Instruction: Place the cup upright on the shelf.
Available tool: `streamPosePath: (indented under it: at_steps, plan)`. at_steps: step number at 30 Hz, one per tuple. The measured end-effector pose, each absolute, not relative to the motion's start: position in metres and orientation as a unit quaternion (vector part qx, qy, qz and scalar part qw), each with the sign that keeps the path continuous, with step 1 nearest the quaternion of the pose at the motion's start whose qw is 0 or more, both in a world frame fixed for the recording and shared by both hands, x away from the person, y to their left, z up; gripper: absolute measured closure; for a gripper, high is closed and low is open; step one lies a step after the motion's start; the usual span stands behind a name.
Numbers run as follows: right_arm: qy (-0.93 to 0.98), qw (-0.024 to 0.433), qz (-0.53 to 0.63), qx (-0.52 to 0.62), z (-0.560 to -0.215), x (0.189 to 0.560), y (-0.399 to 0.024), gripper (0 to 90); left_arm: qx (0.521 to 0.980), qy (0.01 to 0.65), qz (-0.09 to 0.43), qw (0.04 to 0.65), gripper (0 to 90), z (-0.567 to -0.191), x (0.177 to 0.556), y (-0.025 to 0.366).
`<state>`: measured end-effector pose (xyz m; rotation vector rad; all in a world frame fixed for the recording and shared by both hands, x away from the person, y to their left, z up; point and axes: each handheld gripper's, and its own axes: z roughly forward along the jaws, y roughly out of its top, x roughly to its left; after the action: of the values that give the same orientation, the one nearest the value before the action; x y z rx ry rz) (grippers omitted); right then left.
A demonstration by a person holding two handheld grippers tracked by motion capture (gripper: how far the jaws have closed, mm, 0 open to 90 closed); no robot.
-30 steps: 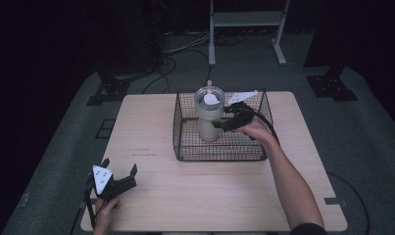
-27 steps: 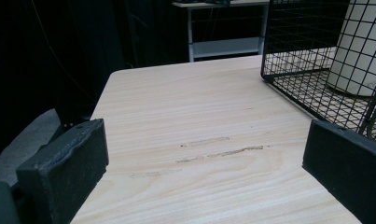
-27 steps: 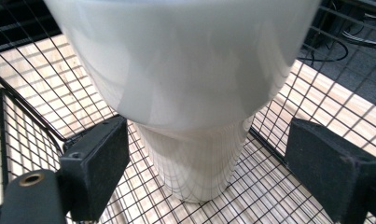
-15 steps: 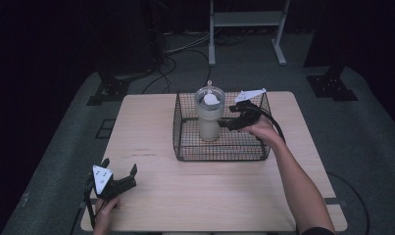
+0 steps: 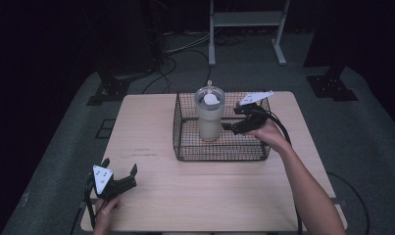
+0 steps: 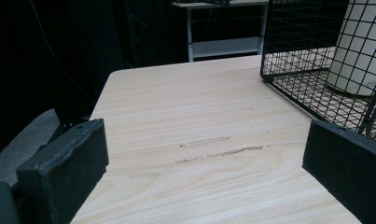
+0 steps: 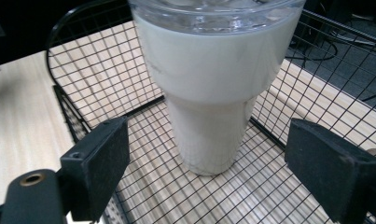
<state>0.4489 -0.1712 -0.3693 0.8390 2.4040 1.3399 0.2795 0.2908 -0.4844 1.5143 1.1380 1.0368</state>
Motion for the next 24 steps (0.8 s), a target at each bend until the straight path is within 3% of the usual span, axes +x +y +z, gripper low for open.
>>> streamPosePath:
  at_steps: [24]
  plan:
    - [0.831, 0.127, 0.468, 0.273, -0.366, 0.396, -0.199, 13.2, 0.620, 0.463, 0.425, 0.469, 0.0, -0.484, 0.279, 0.290]
